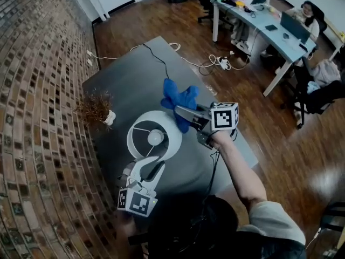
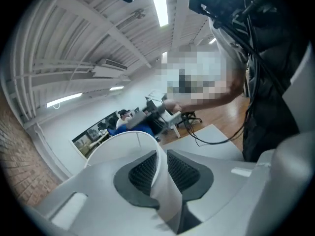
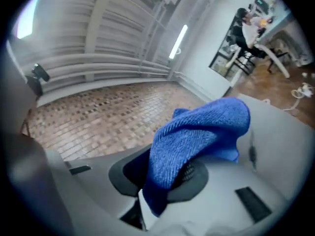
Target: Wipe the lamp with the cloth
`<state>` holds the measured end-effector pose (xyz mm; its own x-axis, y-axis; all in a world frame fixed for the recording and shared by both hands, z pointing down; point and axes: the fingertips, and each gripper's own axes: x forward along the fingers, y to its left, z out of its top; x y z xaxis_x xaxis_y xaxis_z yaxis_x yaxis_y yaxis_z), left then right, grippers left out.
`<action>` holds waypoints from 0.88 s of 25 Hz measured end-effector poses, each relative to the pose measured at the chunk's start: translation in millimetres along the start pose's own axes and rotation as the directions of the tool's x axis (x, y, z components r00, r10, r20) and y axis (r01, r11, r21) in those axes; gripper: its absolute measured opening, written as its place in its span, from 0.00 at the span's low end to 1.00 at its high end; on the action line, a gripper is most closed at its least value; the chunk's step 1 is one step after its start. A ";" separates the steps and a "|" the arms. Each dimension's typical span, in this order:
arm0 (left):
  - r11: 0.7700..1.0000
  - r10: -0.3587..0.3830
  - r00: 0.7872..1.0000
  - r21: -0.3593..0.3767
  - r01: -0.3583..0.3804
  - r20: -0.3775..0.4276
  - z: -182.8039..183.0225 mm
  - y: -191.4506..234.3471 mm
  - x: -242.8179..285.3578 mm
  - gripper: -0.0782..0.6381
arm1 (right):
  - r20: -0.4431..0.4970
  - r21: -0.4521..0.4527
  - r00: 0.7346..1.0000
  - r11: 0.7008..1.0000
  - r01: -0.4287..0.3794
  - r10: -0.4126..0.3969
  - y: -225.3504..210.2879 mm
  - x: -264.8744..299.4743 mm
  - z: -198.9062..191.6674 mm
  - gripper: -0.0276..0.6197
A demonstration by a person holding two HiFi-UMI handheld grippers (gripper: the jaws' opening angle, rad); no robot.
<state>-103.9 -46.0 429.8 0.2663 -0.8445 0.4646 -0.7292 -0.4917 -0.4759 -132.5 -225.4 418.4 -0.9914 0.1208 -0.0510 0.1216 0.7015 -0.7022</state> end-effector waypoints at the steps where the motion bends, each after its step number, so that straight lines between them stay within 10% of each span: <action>1: 1.000 -0.001 1.000 0.018 0.001 0.001 1.6 -3.8 0.9 0.21 | -0.005 -0.036 0.997 0.996 -0.079 0.079 29.5 6.9 15.8 0.14; 7: 0.994 -0.023 1.000 0.105 0.022 0.001 6.3 -27.5 2.8 0.21 | -0.255 -0.036 0.944 0.974 -0.225 0.208 62.9 40.7 -16.5 0.14; 16: 0.987 -0.032 0.999 0.157 0.034 -0.017 3.4 -46.0 -3.8 0.19 | -0.353 -0.057 0.912 0.977 0.205 -0.211 -94.6 -4.6 -65.1 0.14; 19: 0.983 -0.032 0.999 0.182 0.034 -0.015 5.7 -48.1 -1.2 0.19 | -0.317 -0.104 0.948 0.993 -0.048 0.013 -1.3 6.3 -13.2 0.14; 22: 0.977 -0.037 0.999 0.210 0.040 -0.019 6.8 -52.1 1.4 0.19 | -0.380 -0.144 0.893 0.938 -0.316 0.243 97.2 25.3 18.7 0.14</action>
<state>-61.2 -23.0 450.2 0.2808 -0.8215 0.4963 -0.5692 -0.5589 -0.6030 -146.7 -167.3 335.6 -0.8370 0.5446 0.0537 0.4344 0.7209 -0.5400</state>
